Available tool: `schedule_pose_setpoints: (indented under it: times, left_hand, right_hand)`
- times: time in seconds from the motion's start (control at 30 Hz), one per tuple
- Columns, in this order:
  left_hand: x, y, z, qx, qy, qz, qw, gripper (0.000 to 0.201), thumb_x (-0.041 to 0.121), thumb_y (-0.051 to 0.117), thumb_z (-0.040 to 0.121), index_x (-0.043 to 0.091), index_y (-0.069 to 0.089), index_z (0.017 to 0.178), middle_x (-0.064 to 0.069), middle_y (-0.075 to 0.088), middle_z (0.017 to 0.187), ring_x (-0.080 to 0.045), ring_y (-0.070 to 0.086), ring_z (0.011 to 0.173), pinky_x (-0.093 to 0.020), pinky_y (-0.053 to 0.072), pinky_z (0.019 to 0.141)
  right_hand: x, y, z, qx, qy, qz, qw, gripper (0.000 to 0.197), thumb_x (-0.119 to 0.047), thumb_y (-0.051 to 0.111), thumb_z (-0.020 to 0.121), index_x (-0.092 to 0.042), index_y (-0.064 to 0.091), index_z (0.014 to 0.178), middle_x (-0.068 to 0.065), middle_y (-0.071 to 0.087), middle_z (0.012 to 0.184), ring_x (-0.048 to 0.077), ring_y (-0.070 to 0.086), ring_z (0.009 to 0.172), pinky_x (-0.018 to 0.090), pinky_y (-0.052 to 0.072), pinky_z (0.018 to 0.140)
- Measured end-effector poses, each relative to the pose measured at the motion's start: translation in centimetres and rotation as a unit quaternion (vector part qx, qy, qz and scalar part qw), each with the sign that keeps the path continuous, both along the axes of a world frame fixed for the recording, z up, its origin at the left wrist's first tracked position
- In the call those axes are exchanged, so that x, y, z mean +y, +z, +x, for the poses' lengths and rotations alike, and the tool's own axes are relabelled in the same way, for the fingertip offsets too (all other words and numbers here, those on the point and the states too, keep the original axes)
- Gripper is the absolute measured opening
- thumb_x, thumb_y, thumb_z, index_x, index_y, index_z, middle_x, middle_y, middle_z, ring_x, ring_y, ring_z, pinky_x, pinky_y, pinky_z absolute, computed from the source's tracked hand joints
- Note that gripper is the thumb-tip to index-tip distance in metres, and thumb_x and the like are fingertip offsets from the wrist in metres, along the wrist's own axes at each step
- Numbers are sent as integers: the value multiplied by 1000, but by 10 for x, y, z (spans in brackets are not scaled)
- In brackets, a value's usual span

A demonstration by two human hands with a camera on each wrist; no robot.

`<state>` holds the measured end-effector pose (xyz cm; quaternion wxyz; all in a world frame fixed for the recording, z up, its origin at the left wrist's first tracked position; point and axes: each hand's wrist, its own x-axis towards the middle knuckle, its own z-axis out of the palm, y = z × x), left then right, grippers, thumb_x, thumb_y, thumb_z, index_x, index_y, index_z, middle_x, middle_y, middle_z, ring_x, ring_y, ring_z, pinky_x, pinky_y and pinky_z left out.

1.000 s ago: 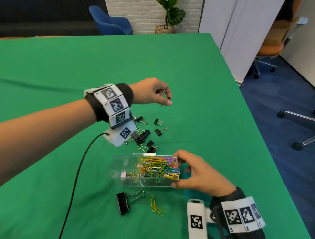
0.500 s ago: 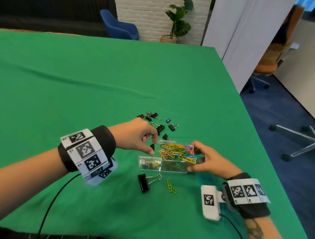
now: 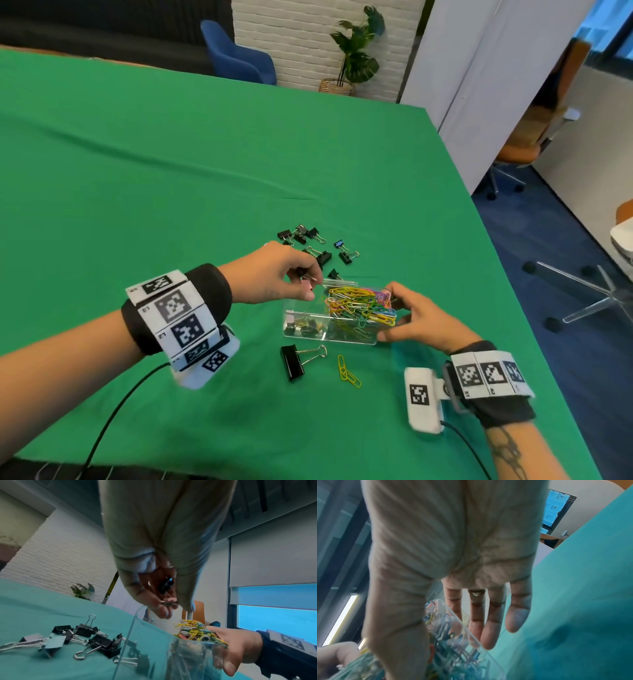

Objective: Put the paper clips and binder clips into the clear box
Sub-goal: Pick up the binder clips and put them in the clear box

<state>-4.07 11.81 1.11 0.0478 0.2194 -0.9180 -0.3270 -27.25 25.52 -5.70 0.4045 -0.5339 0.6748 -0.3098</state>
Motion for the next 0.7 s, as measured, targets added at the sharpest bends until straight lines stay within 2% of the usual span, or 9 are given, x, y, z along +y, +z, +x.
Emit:
schedule_pose_setpoints:
  times: [0.07,0.23,0.4,0.43,0.5,0.53,0.57,0.67,0.7]
  left_hand:
    - [1,0,1,31,9,-2,999,24,21,75,73,11,70,95,0,72,88,-9,64,80,0,39,62]
    - [-2,-7,2,67,25,-17,997,18,25,80,66,15,75,80,1,73,93,-1,62,79,-16,47,76]
    - [-1,-10,3,79,31,-34,996,16,24,79,67,18,75,81,2,63,88,-14,58,73,-30,50,75]
    - [-2,-11,3,73,31,-45,996,20,24,79,67,19,74,86,1,61,89,-12,55,72,-29,49,74]
    - [-3,-13,3,68,30,-63,995,31,28,79,66,22,71,95,1,60,94,-5,50,70,-22,45,72]
    - [-4,-13,5,79,30,-69,994,35,34,79,66,24,69,98,2,60,95,-3,50,70,-17,43,71]
    - [-4,-11,7,102,31,-75,991,39,42,77,65,26,69,100,4,60,94,-5,51,70,-11,41,70]
    - [4,-6,18,195,17,-95,976,36,51,66,68,26,69,95,12,57,87,-9,52,71,-8,41,66]
    - [11,-5,21,205,-3,-103,973,32,49,65,71,26,69,92,14,55,83,-8,52,69,-11,42,65]
  right_hand:
    - [0,1,0,3,0,2,1000,60,-35,77,48,-14,53,99,12,59,106,25,53,103,48,51,81]
    - [-1,-1,-1,7,6,-1,1000,62,-37,77,47,-14,53,99,10,59,106,25,53,106,49,50,83]
    - [0,2,3,5,3,1,1000,61,-35,76,47,-15,53,99,9,60,106,27,53,107,48,51,83]
    - [0,3,3,8,4,4,1000,61,-34,77,47,-16,53,101,8,60,107,25,53,105,45,52,82]
    - [2,4,3,17,1,12,1000,66,-29,82,49,-19,51,106,3,57,109,20,53,99,27,52,76]
    - [6,6,3,38,-9,19,999,69,-24,85,53,-22,47,110,1,53,111,17,52,96,18,48,73]
    - [12,9,3,84,-26,27,996,70,-20,86,57,-23,43,113,0,50,111,16,52,92,16,46,73]
    - [41,17,12,319,-36,67,945,53,-29,78,68,-22,45,110,-5,47,97,15,51,84,30,46,80]
    - [49,17,17,346,-14,84,935,44,-32,75,70,-24,47,103,-8,47,89,13,51,82,32,47,81]
